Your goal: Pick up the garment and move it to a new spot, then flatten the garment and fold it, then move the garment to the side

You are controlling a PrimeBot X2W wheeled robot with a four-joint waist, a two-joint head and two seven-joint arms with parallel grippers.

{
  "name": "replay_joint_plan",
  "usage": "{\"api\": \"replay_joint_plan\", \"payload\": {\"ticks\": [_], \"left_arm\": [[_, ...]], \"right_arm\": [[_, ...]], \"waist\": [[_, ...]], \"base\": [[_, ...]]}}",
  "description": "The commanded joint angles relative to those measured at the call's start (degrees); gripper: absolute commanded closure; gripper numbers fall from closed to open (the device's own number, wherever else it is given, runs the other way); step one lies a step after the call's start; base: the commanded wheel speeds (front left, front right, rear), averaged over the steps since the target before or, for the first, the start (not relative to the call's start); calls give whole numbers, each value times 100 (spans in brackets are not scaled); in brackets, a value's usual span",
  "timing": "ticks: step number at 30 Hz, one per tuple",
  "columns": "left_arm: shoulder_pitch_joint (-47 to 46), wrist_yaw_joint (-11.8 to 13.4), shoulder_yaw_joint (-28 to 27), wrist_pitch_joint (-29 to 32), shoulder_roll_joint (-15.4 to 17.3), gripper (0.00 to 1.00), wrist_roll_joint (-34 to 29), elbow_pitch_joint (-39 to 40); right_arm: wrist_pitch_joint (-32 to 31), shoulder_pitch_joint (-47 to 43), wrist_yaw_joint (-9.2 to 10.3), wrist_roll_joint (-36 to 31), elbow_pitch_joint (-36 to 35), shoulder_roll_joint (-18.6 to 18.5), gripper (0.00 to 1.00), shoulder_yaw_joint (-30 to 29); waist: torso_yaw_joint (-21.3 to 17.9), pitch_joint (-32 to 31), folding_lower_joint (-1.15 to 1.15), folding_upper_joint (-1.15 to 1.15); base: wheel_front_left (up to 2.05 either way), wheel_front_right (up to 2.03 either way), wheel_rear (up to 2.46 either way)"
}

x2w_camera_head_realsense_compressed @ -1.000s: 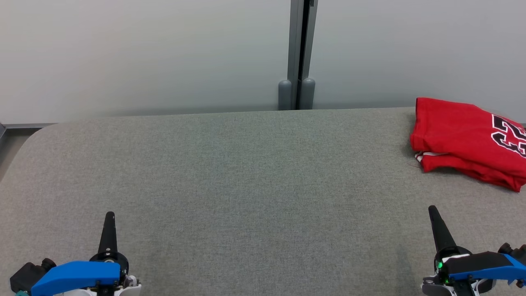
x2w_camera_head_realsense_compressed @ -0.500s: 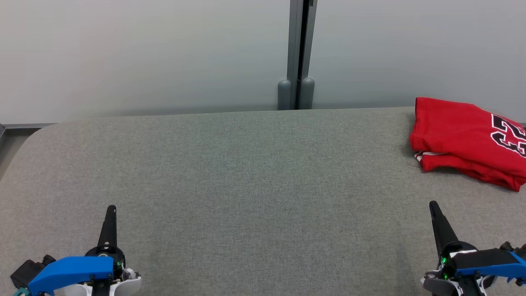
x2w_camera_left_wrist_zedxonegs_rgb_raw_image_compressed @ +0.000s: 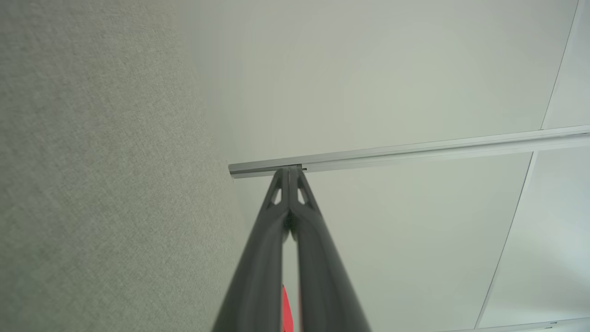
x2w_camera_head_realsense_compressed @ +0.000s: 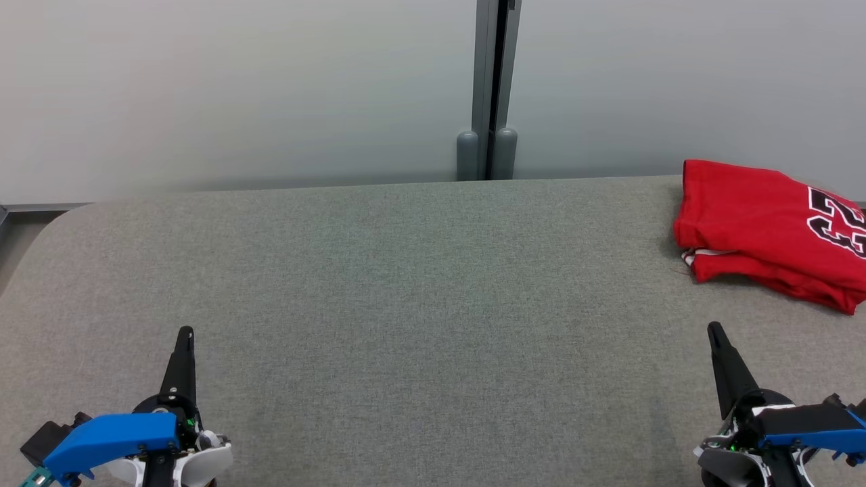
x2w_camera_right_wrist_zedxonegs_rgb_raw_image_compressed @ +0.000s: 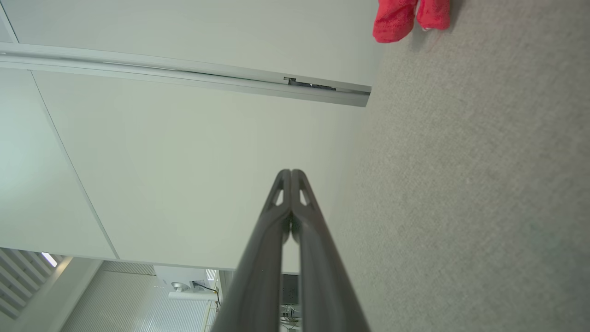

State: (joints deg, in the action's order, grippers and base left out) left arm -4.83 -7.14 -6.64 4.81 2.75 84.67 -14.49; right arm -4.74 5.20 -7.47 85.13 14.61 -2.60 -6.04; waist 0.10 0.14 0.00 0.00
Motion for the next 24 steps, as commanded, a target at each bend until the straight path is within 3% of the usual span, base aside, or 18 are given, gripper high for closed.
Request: {"api": "replay_joint_plan", "payload": {"ticks": [1,16,24], "left_arm": [[-95,-55,12,34,21,100,131,37],[-174,-59,14,191,20,100,774,56],[-177,-59,15,198,18,100,782,54]], "right_arm": [[-39,86,-3,136,-47,-44,100,-25],[-194,139,-4,731,-71,-48,100,-59],[-204,142,-3,736,-71,-47,100,-60]], "waist": [[-1,0,0,0],[-10,3,0,0],[-10,4,0,0]], "base": [[0,0,0],[0,0,0],[0,0,0]]}}
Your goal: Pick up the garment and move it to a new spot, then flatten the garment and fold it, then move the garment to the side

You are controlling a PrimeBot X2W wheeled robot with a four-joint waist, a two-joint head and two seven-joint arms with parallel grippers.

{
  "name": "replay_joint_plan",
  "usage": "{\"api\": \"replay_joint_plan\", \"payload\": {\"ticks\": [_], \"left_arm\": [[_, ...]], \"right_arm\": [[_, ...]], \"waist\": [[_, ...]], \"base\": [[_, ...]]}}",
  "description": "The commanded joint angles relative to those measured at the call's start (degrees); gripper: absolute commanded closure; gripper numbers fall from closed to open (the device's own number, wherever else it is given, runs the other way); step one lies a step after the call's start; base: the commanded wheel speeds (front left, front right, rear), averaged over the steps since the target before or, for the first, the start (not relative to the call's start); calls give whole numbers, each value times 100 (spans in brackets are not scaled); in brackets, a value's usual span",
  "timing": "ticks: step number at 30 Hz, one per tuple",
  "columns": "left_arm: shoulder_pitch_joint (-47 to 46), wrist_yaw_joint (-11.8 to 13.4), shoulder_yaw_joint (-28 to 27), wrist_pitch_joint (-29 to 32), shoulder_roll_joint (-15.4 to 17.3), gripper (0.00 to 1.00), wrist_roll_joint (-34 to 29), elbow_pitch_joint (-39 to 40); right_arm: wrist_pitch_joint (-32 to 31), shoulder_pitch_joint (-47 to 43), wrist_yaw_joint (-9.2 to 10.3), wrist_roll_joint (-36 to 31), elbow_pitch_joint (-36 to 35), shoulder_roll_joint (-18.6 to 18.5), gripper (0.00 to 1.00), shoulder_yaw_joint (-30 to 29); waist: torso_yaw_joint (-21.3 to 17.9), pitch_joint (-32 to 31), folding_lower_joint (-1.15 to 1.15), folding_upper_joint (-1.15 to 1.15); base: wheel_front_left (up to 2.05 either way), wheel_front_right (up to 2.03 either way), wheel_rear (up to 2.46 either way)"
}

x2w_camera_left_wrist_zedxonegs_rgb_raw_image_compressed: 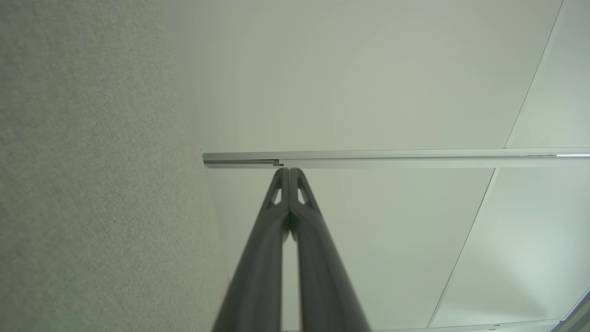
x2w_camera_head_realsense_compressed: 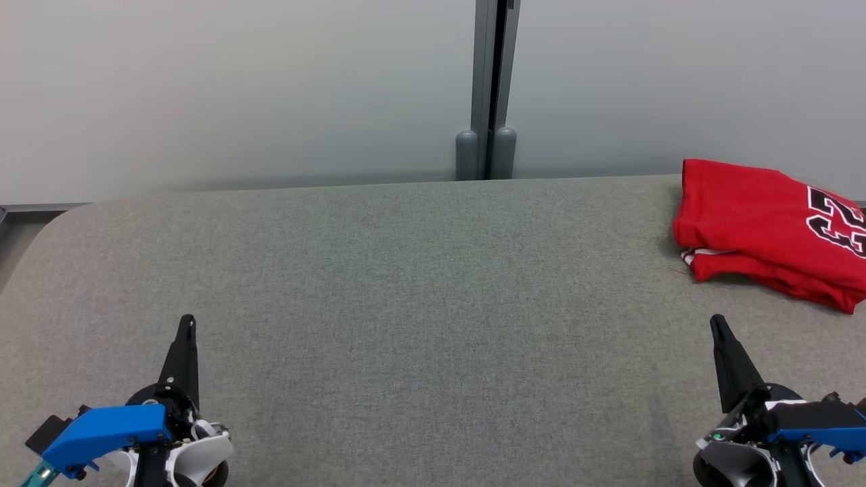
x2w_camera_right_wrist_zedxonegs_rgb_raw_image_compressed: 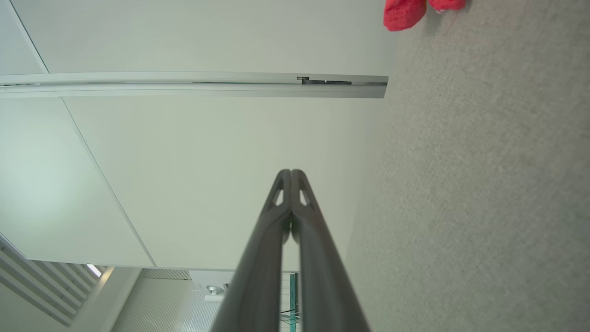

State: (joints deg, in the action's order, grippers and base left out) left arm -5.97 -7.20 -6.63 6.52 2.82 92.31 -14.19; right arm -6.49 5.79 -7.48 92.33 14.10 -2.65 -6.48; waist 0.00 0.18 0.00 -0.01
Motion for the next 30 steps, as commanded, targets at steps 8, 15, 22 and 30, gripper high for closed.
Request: {"api": "replay_joint_plan", "payload": {"ticks": [8,15,22,30], "left_arm": [[-63,-53,14,26,12,100,17,24],[-63,-53,14,26,12,100,18,24],[-63,-53,14,25,12,100,18,24],[-63,-52,15,25,12,100,18,25]], "right_arm": [[-29,82,-2,16,-19,-42,100,-16],[-28,82,-3,17,-19,-42,100,-16],[-28,81,-2,17,-19,-42,100,-16],[-28,80,-3,17,-19,-42,100,-15]], "waist": [[0,0,0,1],[0,0,0,1],[0,0,0,1],[0,0,0,1]], "base": [[0,0,0],[0,0,0],[0,0,0],[0,0,0]]}}
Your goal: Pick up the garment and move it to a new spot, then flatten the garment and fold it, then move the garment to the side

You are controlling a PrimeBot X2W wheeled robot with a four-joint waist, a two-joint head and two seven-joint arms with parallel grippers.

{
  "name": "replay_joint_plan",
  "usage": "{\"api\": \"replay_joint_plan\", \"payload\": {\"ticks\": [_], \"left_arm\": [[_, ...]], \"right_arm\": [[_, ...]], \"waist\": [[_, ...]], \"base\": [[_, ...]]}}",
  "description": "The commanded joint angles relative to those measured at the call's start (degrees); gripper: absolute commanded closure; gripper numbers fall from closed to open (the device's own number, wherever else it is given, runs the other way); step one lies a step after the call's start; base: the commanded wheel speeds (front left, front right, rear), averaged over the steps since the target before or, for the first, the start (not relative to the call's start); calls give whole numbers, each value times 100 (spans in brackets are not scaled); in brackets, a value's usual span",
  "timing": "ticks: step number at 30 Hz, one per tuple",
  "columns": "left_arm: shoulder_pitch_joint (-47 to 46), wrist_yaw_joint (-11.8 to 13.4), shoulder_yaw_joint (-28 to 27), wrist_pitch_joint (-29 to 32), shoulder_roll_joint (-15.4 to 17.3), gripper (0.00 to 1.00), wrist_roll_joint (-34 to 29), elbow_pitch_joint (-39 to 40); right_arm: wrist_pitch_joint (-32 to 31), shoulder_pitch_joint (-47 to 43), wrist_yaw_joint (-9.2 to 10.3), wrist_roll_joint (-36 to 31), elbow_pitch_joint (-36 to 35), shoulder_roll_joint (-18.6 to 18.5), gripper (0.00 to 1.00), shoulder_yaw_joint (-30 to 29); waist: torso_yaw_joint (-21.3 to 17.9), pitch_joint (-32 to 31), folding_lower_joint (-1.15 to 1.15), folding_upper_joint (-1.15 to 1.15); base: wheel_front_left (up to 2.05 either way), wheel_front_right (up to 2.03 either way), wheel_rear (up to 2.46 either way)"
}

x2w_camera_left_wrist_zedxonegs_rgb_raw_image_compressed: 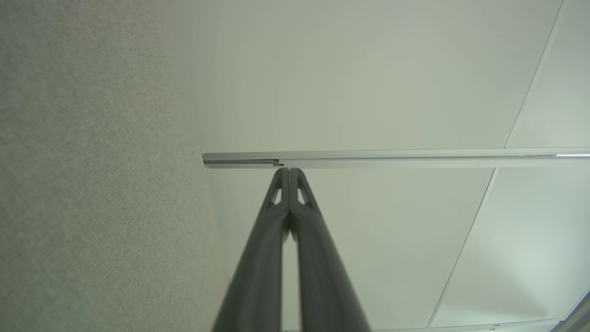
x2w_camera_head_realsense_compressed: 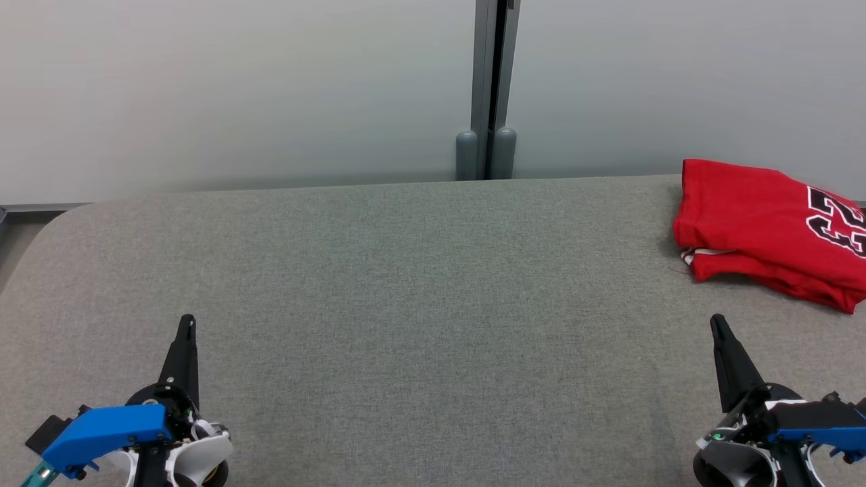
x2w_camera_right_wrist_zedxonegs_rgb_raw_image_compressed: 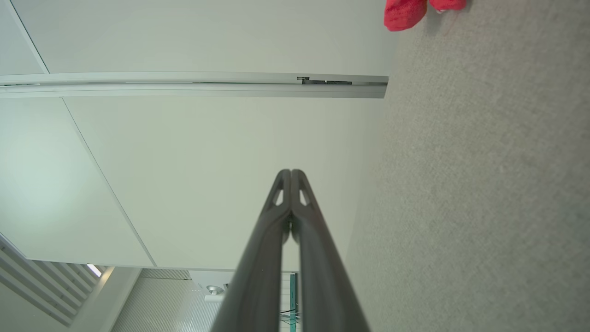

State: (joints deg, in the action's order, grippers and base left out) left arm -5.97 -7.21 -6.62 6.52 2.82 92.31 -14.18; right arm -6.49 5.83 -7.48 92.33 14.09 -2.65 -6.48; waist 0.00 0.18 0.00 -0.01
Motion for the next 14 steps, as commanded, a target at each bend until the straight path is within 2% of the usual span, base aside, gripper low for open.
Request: {"api": "replay_joint_plan", "payload": {"ticks": [1,14], "left_arm": [[-62,-51,14,25,12,100,18,23],[-62,-51,14,25,12,100,19,24]], "right_arm": [[-28,77,-2,17,-18,-42,100,-15],[-28,76,-2,18,-18,-42,100,-15]], "waist": [[0,0,0,1],[0,0,0,1]], "base": [[0,0,0],[0,0,0]]}}
